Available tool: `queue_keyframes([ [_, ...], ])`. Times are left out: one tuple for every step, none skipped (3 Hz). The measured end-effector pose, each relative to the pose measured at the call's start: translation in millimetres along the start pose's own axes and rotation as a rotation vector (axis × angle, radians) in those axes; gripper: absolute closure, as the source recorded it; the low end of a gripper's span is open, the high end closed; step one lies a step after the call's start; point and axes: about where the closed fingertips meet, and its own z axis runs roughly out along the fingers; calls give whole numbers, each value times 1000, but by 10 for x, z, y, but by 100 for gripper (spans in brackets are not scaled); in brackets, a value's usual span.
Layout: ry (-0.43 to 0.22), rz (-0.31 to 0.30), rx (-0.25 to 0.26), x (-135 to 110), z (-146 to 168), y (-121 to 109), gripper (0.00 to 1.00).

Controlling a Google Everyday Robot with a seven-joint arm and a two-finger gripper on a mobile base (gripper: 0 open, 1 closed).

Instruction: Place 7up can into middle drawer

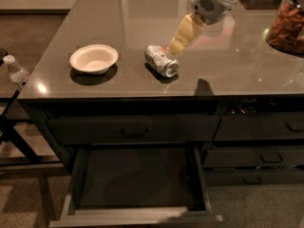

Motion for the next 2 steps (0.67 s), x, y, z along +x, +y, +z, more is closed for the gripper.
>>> queue_keyframes([
  [0,10,-5,-41,44,-14,0],
  [-1,47,-23,-194,210,-65,0],
])
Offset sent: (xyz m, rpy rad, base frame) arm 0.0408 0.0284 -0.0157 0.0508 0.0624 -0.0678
